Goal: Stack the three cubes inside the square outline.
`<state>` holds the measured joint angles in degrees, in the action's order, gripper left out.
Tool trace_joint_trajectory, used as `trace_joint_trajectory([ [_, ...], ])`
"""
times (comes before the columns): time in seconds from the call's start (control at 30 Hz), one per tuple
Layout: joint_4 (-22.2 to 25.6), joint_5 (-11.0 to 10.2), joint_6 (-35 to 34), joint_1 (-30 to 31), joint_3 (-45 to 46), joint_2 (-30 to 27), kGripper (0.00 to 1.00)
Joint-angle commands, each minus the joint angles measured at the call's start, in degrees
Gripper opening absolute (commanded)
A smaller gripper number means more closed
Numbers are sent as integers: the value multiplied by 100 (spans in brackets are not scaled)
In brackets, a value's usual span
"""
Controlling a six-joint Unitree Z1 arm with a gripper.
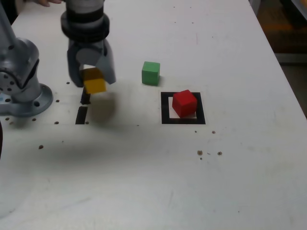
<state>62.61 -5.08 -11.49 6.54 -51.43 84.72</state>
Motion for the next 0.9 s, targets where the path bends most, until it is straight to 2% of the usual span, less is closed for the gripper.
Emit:
trace_joint_trajectory([
  [0.0,114,-78,7,49,-294,75,19],
  [0.13,408,-261,115,148,-1007,403,19],
  [0.3,656,-341,272,289,-1794,919,19],
  [0.7,1021,-196,764,518,-3486,2159,19],
  [0.87,1107,-161,851,533,-3779,2460,19],
])
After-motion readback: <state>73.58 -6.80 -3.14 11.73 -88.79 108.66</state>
